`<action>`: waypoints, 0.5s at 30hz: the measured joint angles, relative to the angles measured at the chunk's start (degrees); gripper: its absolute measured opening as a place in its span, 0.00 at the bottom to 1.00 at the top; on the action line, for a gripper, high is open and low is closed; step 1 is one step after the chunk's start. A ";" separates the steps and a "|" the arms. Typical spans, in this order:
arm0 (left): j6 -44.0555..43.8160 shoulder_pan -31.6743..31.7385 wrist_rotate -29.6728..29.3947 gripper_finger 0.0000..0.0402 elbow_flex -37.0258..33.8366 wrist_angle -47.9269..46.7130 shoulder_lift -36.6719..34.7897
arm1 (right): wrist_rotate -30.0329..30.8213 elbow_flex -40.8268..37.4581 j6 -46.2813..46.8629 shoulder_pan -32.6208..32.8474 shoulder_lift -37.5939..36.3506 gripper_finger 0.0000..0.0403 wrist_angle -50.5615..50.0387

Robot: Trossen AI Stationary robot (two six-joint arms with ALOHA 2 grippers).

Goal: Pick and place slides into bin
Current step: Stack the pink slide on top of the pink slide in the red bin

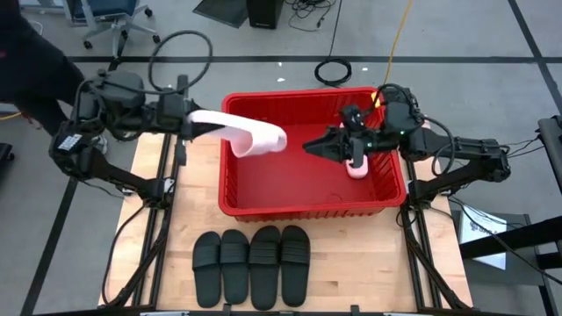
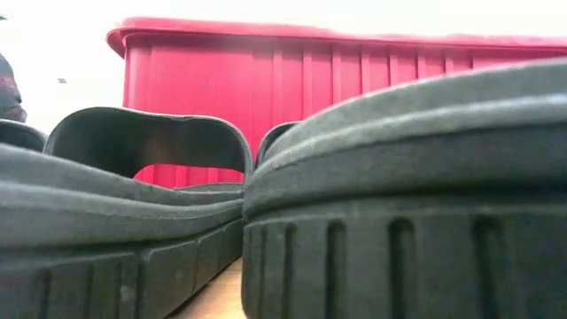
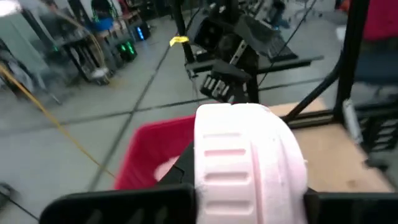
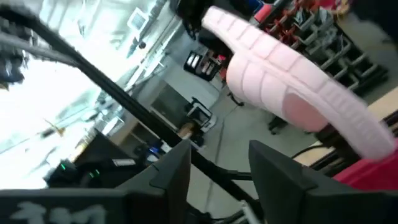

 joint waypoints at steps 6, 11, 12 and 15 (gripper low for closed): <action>11.76 -2.55 -1.64 0.11 -0.11 1.49 1.18 | 0.32 0.00 15.03 -0.87 2.00 0.48 4.77; 18.73 -5.64 -6.59 0.11 -0.11 3.43 1.94 | 0.27 -0.02 21.16 -0.78 4.68 0.56 10.32; 19.33 -6.05 -7.90 0.11 -0.11 2.93 2.01 | 0.27 -0.02 21.94 -0.54 5.16 0.57 11.49; 18.67 -6.56 -9.88 0.11 -0.15 2.52 2.07 | -1.32 -0.02 19.85 -0.08 6.15 0.59 14.55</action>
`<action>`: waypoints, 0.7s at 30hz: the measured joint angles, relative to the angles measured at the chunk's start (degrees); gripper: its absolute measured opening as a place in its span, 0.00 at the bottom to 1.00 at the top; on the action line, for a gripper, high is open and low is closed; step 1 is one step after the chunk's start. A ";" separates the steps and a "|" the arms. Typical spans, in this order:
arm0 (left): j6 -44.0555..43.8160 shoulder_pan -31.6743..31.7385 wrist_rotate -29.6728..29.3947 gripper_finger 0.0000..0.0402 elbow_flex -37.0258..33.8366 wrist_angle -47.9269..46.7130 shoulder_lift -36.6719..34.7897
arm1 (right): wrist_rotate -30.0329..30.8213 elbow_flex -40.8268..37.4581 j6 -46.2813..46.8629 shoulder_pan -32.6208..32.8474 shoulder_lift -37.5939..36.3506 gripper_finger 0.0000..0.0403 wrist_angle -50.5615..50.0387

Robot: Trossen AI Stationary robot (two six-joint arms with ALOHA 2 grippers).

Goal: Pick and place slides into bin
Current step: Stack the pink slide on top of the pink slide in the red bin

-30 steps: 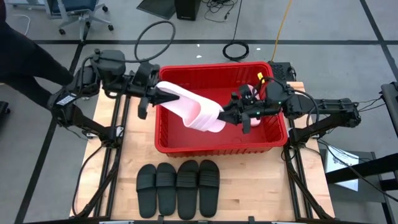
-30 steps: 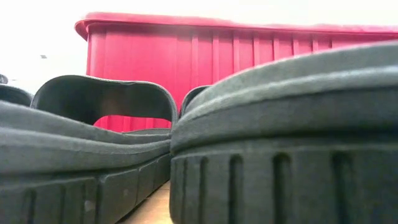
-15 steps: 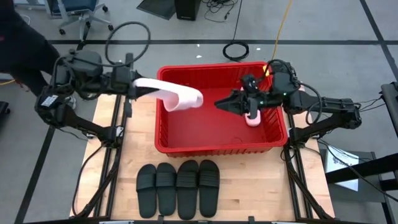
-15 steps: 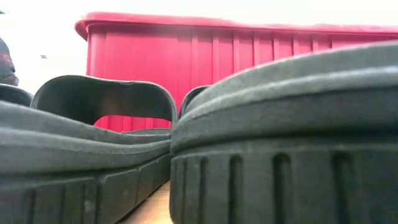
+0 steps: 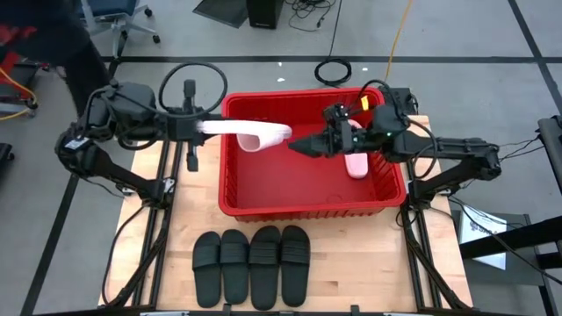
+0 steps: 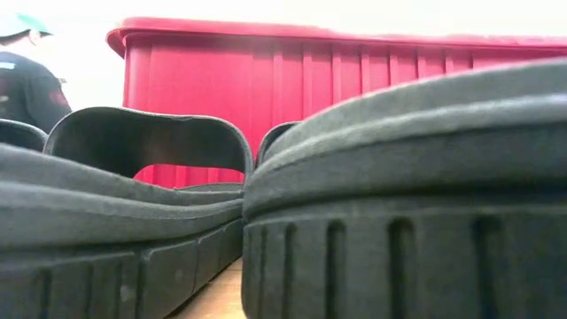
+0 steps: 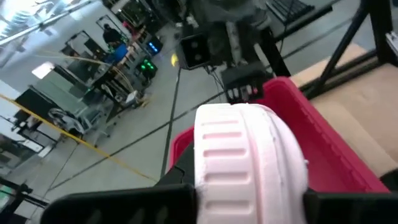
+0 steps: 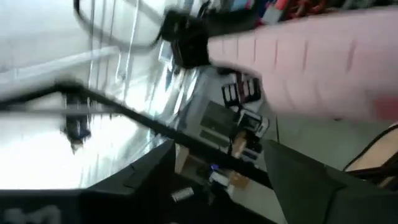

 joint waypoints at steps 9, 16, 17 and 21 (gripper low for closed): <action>-2.95 -0.19 0.29 0.11 0.02 1.74 -0.45 | 0.89 -0.04 -11.87 0.00 0.41 0.55 -8.07; -3.24 -1.77 0.70 0.11 0.02 3.76 -0.20 | 4.73 -0.09 -18.48 0.00 1.10 0.52 -10.87; -3.75 -2.00 0.57 0.11 0.02 3.76 -0.12 | 5.13 -0.09 -19.36 -0.07 0.98 0.51 -10.54; -4.57 -2.89 0.24 0.11 0.02 3.42 -0.10 | 6.14 -0.02 -20.81 -0.48 0.59 0.51 -10.45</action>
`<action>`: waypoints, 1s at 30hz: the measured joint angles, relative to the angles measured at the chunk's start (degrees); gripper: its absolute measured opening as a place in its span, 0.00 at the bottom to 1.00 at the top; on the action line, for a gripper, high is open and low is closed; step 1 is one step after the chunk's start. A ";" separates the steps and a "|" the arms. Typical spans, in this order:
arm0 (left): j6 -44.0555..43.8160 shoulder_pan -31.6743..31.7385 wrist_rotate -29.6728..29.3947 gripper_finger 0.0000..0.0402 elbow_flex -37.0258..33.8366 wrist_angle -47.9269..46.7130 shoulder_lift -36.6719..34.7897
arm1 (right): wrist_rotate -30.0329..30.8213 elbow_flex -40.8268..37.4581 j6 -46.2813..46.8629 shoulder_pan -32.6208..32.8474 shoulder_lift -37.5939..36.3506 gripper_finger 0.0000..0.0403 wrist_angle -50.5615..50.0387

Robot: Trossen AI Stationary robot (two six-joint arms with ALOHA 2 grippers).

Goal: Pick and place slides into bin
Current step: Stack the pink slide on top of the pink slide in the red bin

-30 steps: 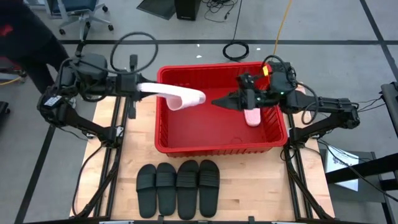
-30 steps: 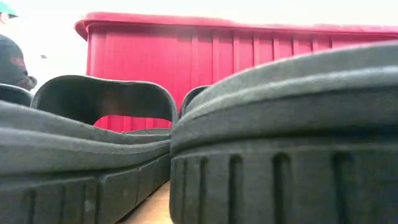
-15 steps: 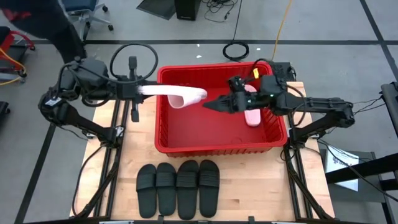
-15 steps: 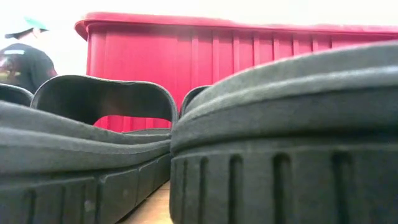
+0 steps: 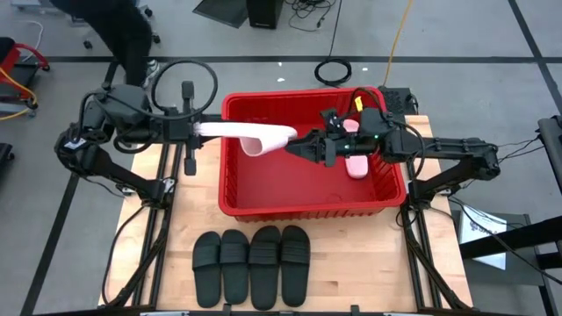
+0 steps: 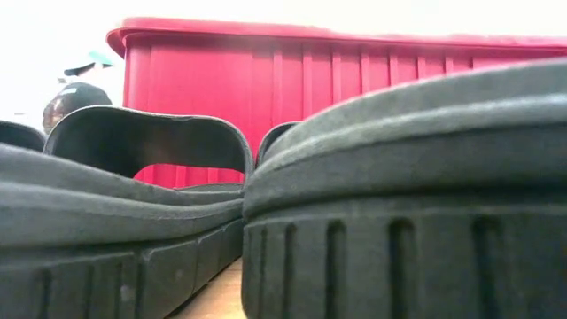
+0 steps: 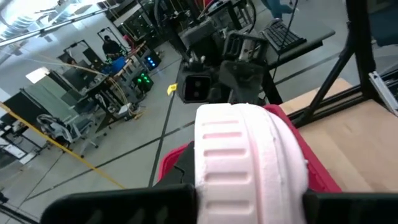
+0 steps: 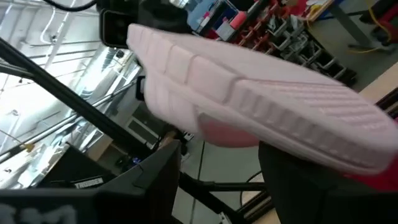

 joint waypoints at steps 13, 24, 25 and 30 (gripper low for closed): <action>-1.95 -0.44 -0.09 0.11 0.07 0.02 1.34 | 0.35 -0.02 0.15 -0.25 -0.05 0.51 4.32; -2.13 -0.44 0.00 0.11 0.13 3.65 3.69 | 0.69 -0.07 -2.39 0.08 -0.14 0.35 7.04; -2.13 -0.44 -0.02 0.12 0.13 4.41 3.69 | 0.46 -0.07 -2.39 0.10 -0.16 0.30 7.36; -1.74 -0.44 0.02 0.14 0.04 6.24 3.40 | -0.12 -0.02 -4.23 0.17 -0.21 0.06 9.80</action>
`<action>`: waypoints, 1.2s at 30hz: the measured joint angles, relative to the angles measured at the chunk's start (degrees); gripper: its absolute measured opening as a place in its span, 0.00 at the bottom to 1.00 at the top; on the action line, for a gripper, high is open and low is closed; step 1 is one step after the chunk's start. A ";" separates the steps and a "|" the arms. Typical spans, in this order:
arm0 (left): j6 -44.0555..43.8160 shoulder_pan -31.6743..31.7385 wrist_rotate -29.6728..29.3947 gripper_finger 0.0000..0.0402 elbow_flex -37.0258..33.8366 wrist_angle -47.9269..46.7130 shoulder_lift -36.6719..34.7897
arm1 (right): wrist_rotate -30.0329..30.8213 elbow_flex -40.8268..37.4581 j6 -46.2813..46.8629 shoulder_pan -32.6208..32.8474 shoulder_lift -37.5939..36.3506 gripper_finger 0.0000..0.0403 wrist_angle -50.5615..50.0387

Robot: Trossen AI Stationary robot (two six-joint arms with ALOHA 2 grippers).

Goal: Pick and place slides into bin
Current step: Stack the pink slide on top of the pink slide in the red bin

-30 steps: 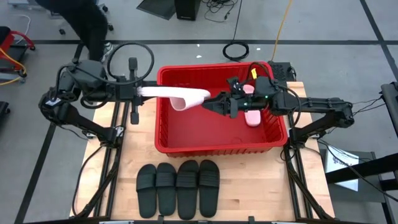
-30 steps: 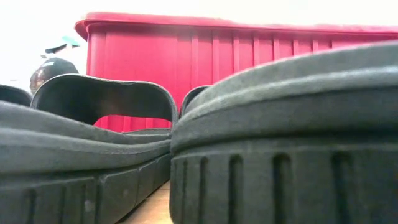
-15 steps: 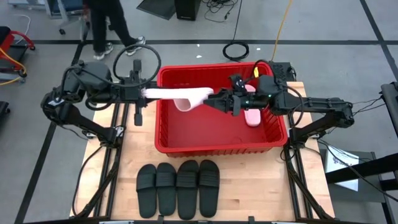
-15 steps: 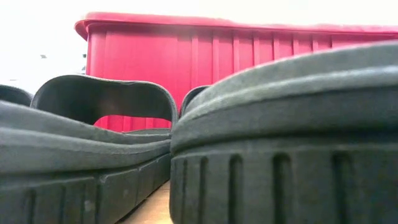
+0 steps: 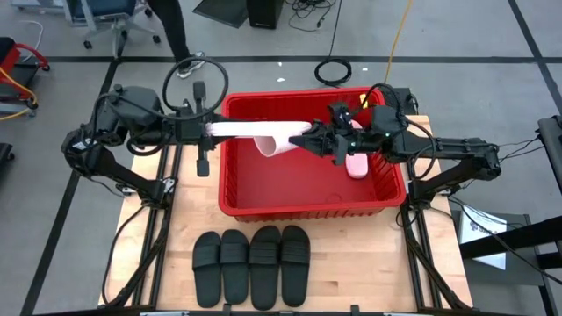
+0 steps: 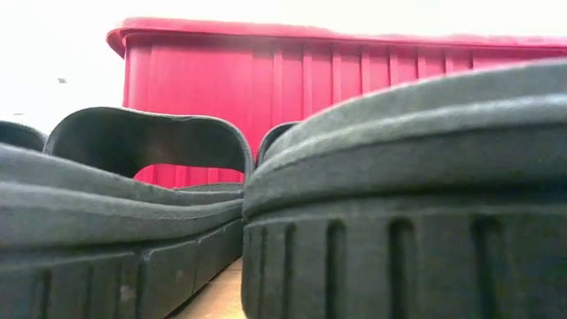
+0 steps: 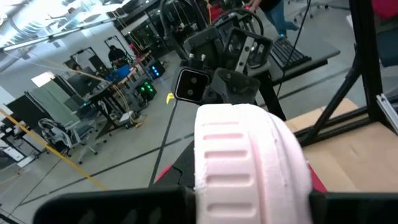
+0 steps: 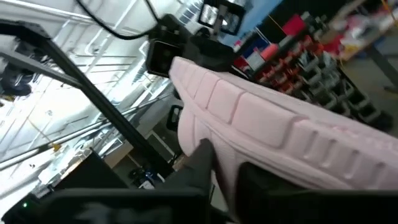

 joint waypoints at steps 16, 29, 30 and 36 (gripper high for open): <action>-10.82 -0.04 -15.22 0.42 -0.25 -0.11 -6.17 | 3.63 0.17 -7.06 -1.13 -4.59 0.01 -12.42; -18.30 0.00 -15.98 0.59 0.00 -0.03 -10.05 | 31.21 -0.03 -17.57 2.59 -12.89 0.00 -46.33; -18.15 0.00 -15.96 0.59 -0.02 -0.15 -9.72 | 33.63 -0.05 -18.00 3.12 -12.77 0.00 -47.88; -17.50 0.00 -15.93 0.56 -0.02 -0.13 -8.19 | 49.12 0.04 -13.34 5.76 -9.76 0.00 -63.65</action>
